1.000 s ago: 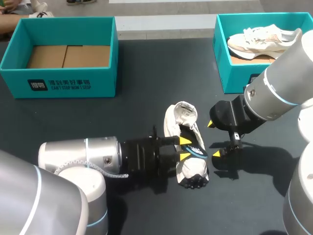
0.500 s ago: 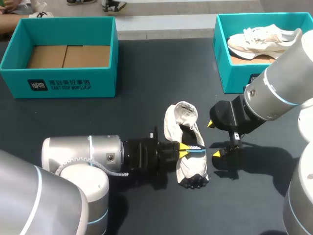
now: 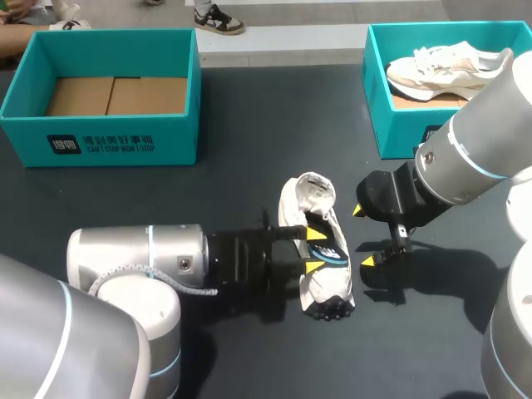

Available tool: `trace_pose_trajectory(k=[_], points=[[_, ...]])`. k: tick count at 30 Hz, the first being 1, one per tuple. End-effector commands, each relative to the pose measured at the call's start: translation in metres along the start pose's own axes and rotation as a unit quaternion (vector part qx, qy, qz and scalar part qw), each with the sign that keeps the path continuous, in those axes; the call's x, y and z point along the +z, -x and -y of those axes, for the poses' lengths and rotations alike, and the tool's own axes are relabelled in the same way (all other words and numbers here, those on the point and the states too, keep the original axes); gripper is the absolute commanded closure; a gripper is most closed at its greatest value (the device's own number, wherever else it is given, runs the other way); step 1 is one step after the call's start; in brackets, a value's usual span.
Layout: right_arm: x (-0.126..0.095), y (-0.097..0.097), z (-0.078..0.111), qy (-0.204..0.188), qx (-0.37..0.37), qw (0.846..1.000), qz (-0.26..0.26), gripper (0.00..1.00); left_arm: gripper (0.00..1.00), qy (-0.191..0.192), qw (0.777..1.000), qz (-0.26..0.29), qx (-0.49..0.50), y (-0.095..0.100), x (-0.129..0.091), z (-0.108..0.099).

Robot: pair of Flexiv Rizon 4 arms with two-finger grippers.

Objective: Take the shoe out of the shoebox, open the shoe tongue, remove and reinsert the insole, then place the shoe into the shoebox

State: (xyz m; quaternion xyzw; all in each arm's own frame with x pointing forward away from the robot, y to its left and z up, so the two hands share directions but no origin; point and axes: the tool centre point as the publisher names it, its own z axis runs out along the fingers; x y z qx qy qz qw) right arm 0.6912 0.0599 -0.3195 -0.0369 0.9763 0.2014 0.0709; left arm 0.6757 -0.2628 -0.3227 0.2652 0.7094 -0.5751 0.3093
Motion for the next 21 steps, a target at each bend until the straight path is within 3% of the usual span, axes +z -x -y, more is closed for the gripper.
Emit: trace_pose_trajectory(k=[1, 14, 18, 19, 20, 21], points=[[-0.001, -0.002, 0.0, 0.0, 0.0, 1.0, 0.001, 0.0, 0.52, -0.009, 1.0, 0.009, 0.003, 0.006, -0.013, 0.011], [-0.001, -0.002, 0.0, 0.0, 0.0, 1.0, 0.001, 0.0, 0.42, -0.028, 1.0, -0.001, 0.001, 0.013, -0.025, 0.038], [-0.001, -0.002, 0.0, 0.0, 0.0, 1.0, 0.001, 0.0, 0.4, -0.012, 1.0, -0.023, 0.001, 0.022, -0.038, 0.035], [-0.001, -0.002, 0.0, 0.0, 0.0, 1.0, 0.001, 0.0, 0.37, -0.01, 1.0, -0.028, 0.003, 0.025, -0.041, 0.035], [-0.001, -0.002, 0.0, 0.0, 0.0, 1.0, 0.001, 0.0, 0.27, -0.012, 0.999, -0.043, 0.005, 0.028, -0.043, 0.034], [-0.001, -0.002, 0.0, 0.0, 0.0, 1.0, 0.001, 0.0, 0.27, -0.014, 0.998, -0.059, 0.005, 0.031, -0.045, 0.035]])
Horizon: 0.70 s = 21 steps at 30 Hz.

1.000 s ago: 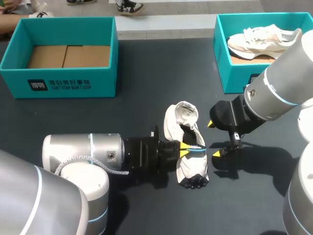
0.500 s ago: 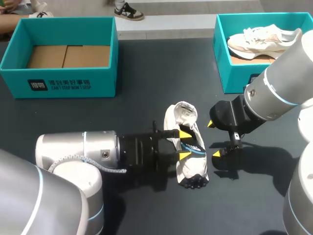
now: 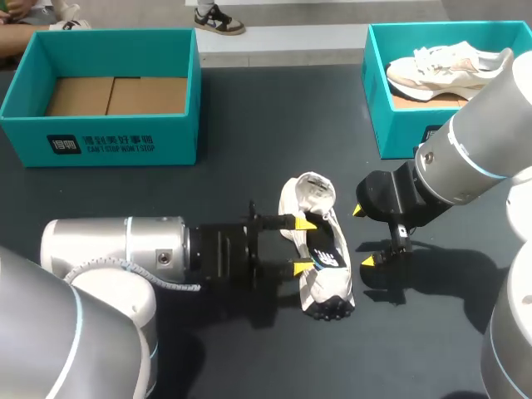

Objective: Take the shoe out of the shoebox, open the shoe tongue, remove and reinsert the insole, then place the shoe into the shoebox

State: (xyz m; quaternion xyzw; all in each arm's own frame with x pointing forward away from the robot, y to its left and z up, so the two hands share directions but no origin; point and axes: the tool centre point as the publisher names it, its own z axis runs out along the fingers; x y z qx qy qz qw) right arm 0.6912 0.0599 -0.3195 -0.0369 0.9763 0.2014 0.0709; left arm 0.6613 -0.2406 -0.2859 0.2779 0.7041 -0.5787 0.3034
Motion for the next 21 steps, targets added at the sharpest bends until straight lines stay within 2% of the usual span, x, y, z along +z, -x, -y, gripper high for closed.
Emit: trace_pose_trajectory(k=[1, 2, 5, 8, 10, 11, 12, 13, 15, 21], points=[[-0.001, -0.002, 0.0, 0.0, 0.0, 1.0, 0.001, 0.0, 0.28, -0.002, 0.998, -0.066, -0.002, 0.016, -0.018, 0.004], [-0.001, -0.002, 0.0, 0.0, 0.0, 1.0, 0.001, 0.0, 0.22, -0.003, 0.997, -0.073, 0.003, 0.02, -0.02, 0.003], [-0.004, -0.001, 0.004, -0.005, 0.003, 1.0, 0.003, 0.0, 0.24, 0.0, 0.994, -0.111, 0.013, 0.031, -0.023, 0.001], [-0.017, 0.002, 0.015, -0.011, 0.001, 1.0, -0.004, 0.0, 0.22, -0.011, 0.983, -0.184, 0.025, 0.038, -0.022, 0.001], [-0.03, 0.003, 0.022, -0.014, -0.003, 1.0, -0.004, 0.0, 0.25, -0.003, 0.974, -0.222, 0.036, 0.044, -0.022, -0.001], [-0.036, 0.004, 0.027, -0.018, -0.003, 1.0, -0.006, 0.0, 0.23, -0.003, 0.968, -0.247, 0.046, 0.046, -0.022, -0.002], [-0.042, 0.005, 0.03, -0.022, -0.007, 1.0, -0.009, 0.0, 0.07, 0.002, 0.962, -0.269, 0.049, 0.048, -0.022, -0.001], [-0.048, 0.005, 0.033, -0.022, -0.007, 1.0, -0.01, 0.0, 0.0, 0.004, 0.954, -0.294, 0.054, 0.05, -0.023, 0.0], [-0.061, 0.007, 0.039, -0.027, -0.005, 1.0, -0.014, 0.0, 0.0, -0.006, 0.946, -0.323, 0.042, 0.052, -0.026, 0.005], [-0.097, 0.013, 0.05, -0.02, -0.005, 1.0, -0.014, 0.0, 0.0, -0.006, 0.946, -0.323, 0.042, 0.052, -0.026, 0.005]])
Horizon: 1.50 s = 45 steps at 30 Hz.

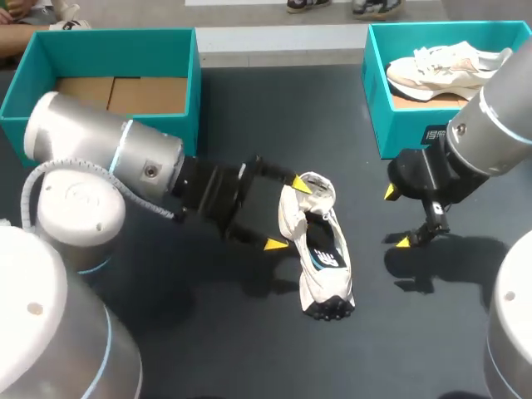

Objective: Take the shoe out of the shoebox, open the shoe tongue, remove and reinsert the insole, then place the shoe into the shoebox

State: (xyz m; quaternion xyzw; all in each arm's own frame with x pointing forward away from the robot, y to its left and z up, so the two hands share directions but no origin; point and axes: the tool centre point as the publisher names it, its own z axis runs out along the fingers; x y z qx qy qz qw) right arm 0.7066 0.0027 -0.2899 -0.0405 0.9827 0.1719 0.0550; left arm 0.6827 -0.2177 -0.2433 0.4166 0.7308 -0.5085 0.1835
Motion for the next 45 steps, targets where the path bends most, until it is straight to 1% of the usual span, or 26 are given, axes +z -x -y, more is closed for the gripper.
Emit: trace_pose_trajectory(k=[1, 6, 11, 13, 15, 16, 18, 23, 24, 25, 26, 27, 29, 31, 32, 34, 36, 37, 40, 41, 43, 45], points=[[-0.054, -0.004, 0.011, 0.013, 0.001, 1.0, 0.003, 0.0, 0.0, -0.001, 0.991, -0.135, -0.001, 0.006, -0.003, -0.003], [-0.088, 0.006, 0.014, 0.017, -0.003, 1.0, 0.018, 0.0, 0.0, -0.001, 0.991, -0.135, -0.001, 0.006, -0.003, -0.003], [-0.12, 0.015, 0.016, 0.004, -0.015, 1.0, 0.022, 0.0, 0.0, -0.001, 0.991, -0.135, -0.001, 0.006, -0.003, -0.003], [-0.13, 0.018, 0.017, -0.016, -0.02, 1.0, 0.017, 0.0, 0.0, -0.001, 0.991, -0.135, -0.001, 0.006, -0.003, -0.003], [-0.133, 0.019, 0.017, -0.02, -0.021, 0.999, 0.02, 0.0, 0.0, -0.001, 0.991, -0.135, -0.001, 0.006, -0.003, -0.003], [-0.133, 0.019, 0.017, -0.02, -0.021, 0.999, 0.02, 0.0, 0.0, -0.005, 0.99, -0.143, 0.003, 0.005, -0.003, -0.004], [-0.133, 0.019, 0.017, -0.02, -0.021, 0.999, 0.02, 0.0, 0.0, 0.014, 0.985, -0.174, 0.01, 0.005, -0.005, -0.005], [-0.133, 0.019, 0.017, -0.02, -0.021, 0.999, 0.02, 0.0, 0.0, 0.021, 0.964, -0.265, 0.019, 0.014, -0.012, -0.012], [-0.133, 0.019, 0.017, -0.02, -0.021, 0.999, 0.02, 0.0, 0.2, 0.025, 0.96, -0.279, 0.02, 0.015, -0.012, -0.014], [-0.133, 0.019, 0.017, -0.02, -0.021, 0.999, 0.02, 0.0, 0.63, 0.031, 0.955, -0.294, 0.036, 0.016, -0.011, -0.016], [-0.133, 0.019, 0.017, -0.02, -0.021, 0.999, 0.02, 0.0, 0.9, 0.029, 0.949, -0.313, 0.034, 0.016, -0.009, -0.017], [-0.133, 0.019, 0.017, -0.02, -0.021, 0.999, 0.02, 0.0, 1.0, 0.028, 0.942, -0.331, 0.048, 0.017, -0.008, -0.019], [-0.133, 0.019, 0.017, -0.02, -0.021, 0.999, 0.02, 0.0, 1.0, 0.043, 0.926, -0.369, 0.058, 0.017, -0.001, -0.023], [-0.133, 0.019, 0.017, -0.02, -0.021, 0.999, 0.02, 0.0, 1.0, 0.048, 0.914, -0.396, 0.08, 0.016, 0.004, -0.025], [-0.133, 0.019, 0.017, -0.02, -0.021, 0.999, 0.02, 0.0, 1.0, 0.061, 0.901, -0.418, 0.095, 0.015, 0.009, -0.027], [-0.133, 0.019, 0.017, -0.02, -0.021, 0.999, 0.02, 0.0, 1.0, 0.067, 0.889, -0.437, 0.12, 0.013, 0.013, -0.027], [-0.133, 0.019, 0.017, -0.02, -0.021, 0.999, 0.02, 0.0, 1.0, 0.103, 0.866, -0.464, 0.155, 0.01, 0.02, -0.031], [-0.133, 0.019, 0.017, -0.02, -0.021, 0.999, 0.02, 0.0, 1.0, 0.115, 0.862, -0.468, 0.157, 0.009, 0.024, -0.033], [-0.133, 0.019, 0.017, -0.02, -0.021, 0.999, 0.02, 0.0, 1.0, 0.135, 0.845, -0.49, 0.165, 0.006, 0.033, -0.04], [-0.133, 0.019, 0.017, -0.02, -0.021, 0.999, 0.02, 0.0, 1.0, 0.129, 0.844, -0.494, 0.162, 0.006, 0.034, -0.041], [-0.133, 0.019, 0.017, -0.02, -0.021, 0.999, 0.02, 0.0, 1.0, 0.144, 0.836, -0.503, 0.165, 0.004, 0.039, -0.043], [-0.133, 0.019, 0.017, -0.02, -0.021, 0.999, 0.02, 0.0, 1.0, 0.145, 0.833, -0.508, 0.165, 0.002, 0.042, -0.043]])
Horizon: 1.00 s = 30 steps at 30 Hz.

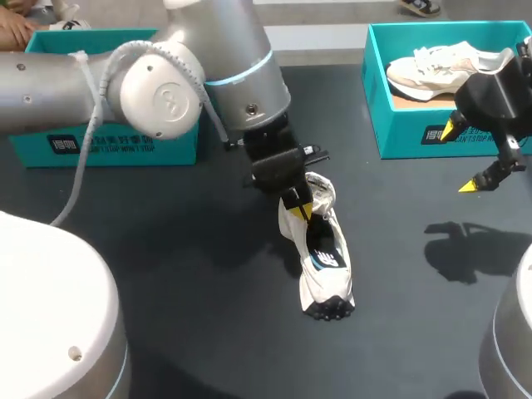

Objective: Take the shoe out of the shoebox, open the shoe tongue, remove and reinsert the insole, then place the shoe into the shoebox

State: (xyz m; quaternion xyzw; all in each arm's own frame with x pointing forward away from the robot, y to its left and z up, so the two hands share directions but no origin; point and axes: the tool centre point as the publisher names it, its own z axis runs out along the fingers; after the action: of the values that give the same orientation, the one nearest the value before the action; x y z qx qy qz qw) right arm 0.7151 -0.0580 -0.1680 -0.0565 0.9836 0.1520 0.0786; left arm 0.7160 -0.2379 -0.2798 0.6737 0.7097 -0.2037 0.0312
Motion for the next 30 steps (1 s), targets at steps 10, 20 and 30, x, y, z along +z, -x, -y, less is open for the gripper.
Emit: trace_pose_trajectory(k=[10, 20, 30], points=[[0.001, 0.0, 0.0, -0.001, 0.0, 1.0, 0.0, 0.0, 1.0, 0.018, 0.983, -0.18, -0.021, 0.0, 0.022, -0.001], [0.001, 0.0, 0.0, -0.001, 0.0, 1.0, 0.0, 0.0, 1.0, 0.028, 0.986, -0.144, -0.074, 0.003, 0.048, -0.008], [0.001, 0.0, 0.0, -0.001, 0.0, 1.0, 0.0, 0.0, 1.0, 0.017, 0.986, -0.145, -0.086, 0.005, 0.078, -0.01]])
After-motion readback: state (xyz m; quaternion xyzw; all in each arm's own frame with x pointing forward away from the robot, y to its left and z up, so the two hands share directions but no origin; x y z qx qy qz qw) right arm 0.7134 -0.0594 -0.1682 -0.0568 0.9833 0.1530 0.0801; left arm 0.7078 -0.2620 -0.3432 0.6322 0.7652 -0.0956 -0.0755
